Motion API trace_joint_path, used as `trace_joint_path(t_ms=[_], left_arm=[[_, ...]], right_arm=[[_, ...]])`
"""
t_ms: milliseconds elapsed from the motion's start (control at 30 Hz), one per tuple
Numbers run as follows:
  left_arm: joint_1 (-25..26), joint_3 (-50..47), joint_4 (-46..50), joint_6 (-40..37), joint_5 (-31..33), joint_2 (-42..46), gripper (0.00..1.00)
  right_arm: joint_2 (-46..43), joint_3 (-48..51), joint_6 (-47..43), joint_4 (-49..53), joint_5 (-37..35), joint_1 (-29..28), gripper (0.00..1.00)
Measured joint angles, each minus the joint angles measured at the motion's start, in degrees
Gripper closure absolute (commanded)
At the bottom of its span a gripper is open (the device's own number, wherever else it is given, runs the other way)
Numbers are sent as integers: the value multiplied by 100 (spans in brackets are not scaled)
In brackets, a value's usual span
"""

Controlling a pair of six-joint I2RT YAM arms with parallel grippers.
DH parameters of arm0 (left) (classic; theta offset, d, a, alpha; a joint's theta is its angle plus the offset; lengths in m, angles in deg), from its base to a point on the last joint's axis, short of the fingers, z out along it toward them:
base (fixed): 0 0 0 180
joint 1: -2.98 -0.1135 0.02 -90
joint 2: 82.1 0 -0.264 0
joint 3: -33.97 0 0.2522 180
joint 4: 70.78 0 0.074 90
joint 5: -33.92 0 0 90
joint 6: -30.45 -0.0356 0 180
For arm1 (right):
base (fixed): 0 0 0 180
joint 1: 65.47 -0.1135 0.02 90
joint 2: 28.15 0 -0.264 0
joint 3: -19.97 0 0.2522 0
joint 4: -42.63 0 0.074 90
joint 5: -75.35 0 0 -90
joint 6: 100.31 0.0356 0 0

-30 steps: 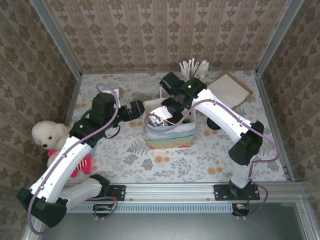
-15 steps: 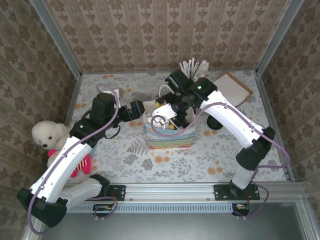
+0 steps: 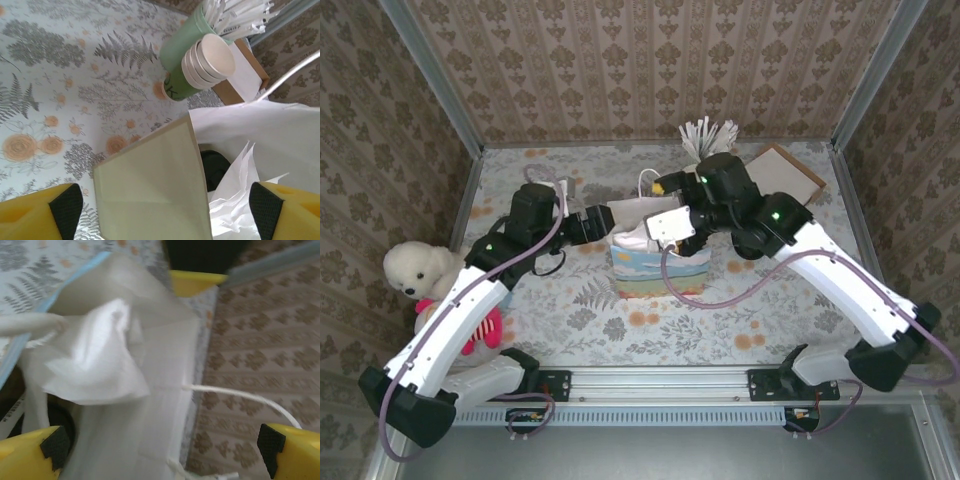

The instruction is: Pack the takeout coffee

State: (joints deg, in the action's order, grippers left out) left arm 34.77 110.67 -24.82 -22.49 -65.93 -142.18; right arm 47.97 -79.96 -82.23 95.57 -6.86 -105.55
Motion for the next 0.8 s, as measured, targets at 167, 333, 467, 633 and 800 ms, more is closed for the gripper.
trace_joint_path(t_ms=[167, 333, 467, 633, 800], left_arm=[[122, 203, 214, -85, -138, -249, 34], [210, 553, 291, -149, -317, -581, 58], [295, 715, 404, -203, -409, -785, 75], [323, 841, 525, -144, -409, -1054, 79], [382, 874, 542, -101, -407, -1134, 83]], right_arm=[[-966, 761, 2271, -1379, -931, 61, 0], [-1849, 918, 6006, -1401, -2050, 275, 16], [-2151, 938, 8275, -439, -2481, 345, 22], [-1650, 938, 9774, 564, -2411, 345, 43], [-527, 586, 10155, 1209, -2367, 345, 49]])
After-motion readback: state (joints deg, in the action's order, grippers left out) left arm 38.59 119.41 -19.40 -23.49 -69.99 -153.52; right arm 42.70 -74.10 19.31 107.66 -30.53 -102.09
